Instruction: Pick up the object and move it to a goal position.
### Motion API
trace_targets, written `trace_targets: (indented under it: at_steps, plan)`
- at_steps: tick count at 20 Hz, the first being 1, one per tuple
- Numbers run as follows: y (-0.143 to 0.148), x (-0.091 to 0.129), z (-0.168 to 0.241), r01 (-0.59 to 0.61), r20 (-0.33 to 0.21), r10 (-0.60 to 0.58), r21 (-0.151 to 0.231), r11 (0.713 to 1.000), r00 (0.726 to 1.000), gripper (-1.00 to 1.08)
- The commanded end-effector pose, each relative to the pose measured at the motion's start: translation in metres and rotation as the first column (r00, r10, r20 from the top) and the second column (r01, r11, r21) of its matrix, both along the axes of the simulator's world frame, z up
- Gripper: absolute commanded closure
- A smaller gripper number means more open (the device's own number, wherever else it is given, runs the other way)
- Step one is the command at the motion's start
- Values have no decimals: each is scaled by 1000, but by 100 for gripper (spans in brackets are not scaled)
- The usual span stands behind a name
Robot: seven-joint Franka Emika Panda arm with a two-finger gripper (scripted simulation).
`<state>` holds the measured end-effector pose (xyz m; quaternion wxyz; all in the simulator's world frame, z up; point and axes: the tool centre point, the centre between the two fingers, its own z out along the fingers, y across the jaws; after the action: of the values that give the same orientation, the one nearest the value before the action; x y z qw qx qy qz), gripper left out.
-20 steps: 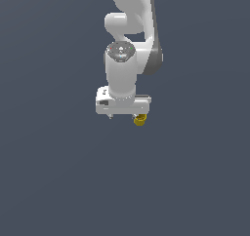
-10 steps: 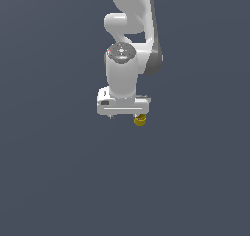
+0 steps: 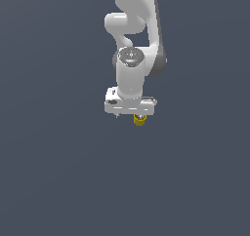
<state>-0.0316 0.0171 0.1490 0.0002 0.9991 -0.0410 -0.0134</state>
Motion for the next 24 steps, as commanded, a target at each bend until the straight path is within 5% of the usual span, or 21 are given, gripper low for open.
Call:
trace_targets:
  at_steps: [1, 14, 24]
  plan:
    - [10, -7, -8, 35, 3, -35, -1, 999, 999, -92]
    - [54, -52, -44, 220, 22, -220, -2, 975, 975, -92]
    - [64, -64, -52, 264, 27, -264, -1, 964, 964, -92]
